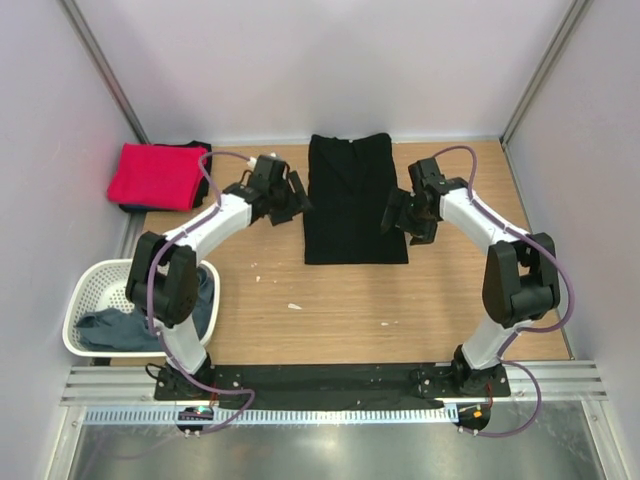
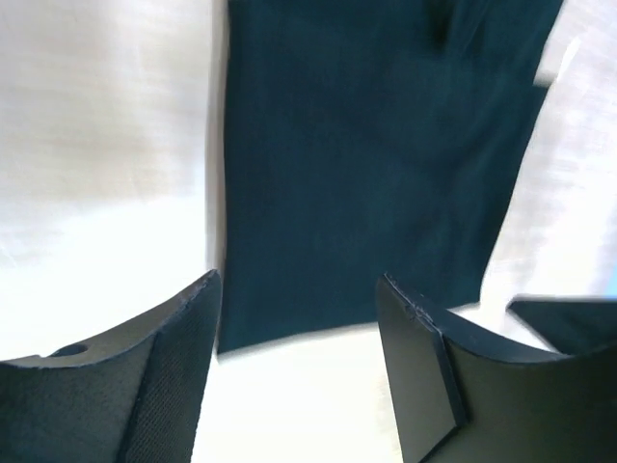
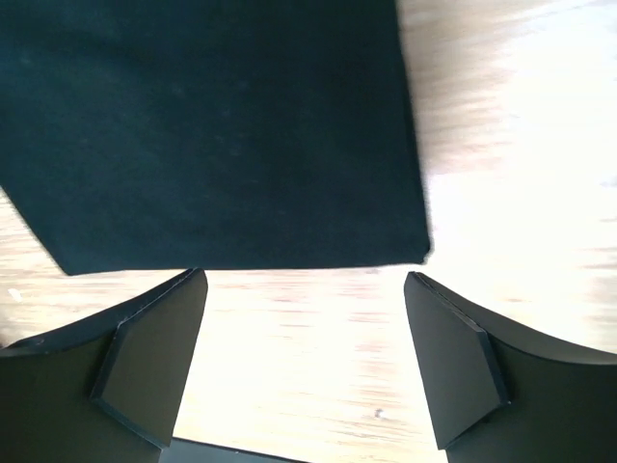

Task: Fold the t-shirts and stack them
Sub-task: Fold the tshirt

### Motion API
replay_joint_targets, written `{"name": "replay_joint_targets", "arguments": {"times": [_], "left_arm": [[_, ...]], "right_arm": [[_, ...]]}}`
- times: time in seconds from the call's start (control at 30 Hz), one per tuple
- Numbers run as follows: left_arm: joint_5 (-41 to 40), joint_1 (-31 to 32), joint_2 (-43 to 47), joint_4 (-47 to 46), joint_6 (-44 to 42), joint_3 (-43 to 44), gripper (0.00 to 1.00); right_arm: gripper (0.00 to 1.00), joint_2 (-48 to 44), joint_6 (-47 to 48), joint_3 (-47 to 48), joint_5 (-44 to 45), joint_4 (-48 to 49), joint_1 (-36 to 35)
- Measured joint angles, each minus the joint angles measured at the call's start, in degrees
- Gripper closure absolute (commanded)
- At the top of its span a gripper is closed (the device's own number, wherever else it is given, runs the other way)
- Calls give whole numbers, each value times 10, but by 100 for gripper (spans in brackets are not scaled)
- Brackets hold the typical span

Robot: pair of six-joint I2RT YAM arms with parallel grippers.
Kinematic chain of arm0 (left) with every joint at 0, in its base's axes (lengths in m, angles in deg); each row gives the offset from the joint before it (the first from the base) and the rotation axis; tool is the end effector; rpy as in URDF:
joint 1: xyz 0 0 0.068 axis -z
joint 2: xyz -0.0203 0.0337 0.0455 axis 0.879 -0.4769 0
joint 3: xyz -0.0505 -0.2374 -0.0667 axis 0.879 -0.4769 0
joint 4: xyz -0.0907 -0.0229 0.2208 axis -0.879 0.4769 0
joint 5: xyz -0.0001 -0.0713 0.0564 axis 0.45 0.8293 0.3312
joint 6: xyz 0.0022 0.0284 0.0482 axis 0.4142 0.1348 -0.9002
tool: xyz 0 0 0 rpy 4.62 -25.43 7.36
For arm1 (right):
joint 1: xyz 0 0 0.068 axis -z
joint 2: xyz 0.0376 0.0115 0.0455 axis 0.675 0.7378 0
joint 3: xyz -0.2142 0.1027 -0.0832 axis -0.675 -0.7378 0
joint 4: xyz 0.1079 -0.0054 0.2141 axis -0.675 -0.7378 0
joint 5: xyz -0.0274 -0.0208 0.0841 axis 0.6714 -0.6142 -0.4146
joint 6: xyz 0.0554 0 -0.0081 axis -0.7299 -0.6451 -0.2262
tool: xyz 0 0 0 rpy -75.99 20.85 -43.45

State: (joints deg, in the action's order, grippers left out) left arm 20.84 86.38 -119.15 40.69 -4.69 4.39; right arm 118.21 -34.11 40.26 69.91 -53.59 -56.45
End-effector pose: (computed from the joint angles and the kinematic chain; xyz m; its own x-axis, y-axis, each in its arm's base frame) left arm 0.3440 -0.1619 0.2332 -0.7844 -0.4203 -0.4561 -0.1451 0.8394 -0.5238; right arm 0.3158 0.0828 0.2137 -0.9065 0.2923 -0.3047 0.2066 0.9364 0.2835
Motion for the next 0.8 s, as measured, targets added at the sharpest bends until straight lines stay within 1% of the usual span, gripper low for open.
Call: {"name": "replay_joint_targets", "arguments": {"times": [0.1, 0.2, 0.27, 0.33, 0.63, 0.73, 0.8], "left_arm": [[7, 22, 19, -3, 54, -60, 38], [12, 37, 15, 8, 94, -118, 41], [13, 40, 11, 21, 114, -142, 43], [13, 44, 8, 25, 126, -148, 45], [12, 61, -8, 8, 146, -148, 59], [11, 61, -16, 8, 146, -148, 67], [9, 61, -18, 8, 146, -148, 71]], "right_arm": [[13, -12, 2, -29, 1, 4, 8], [16, -21, 7, -71, 12, 4, 15], [20, -21, 16, -95, 20, 6, 15], [25, -21, 22, -112, 26, 7, 15], [29, -17, 35, -133, 27, 50, 15], [31, -4, 36, -133, 24, 64, 15], [32, 6, 37, -133, 21, 69, 15]]}}
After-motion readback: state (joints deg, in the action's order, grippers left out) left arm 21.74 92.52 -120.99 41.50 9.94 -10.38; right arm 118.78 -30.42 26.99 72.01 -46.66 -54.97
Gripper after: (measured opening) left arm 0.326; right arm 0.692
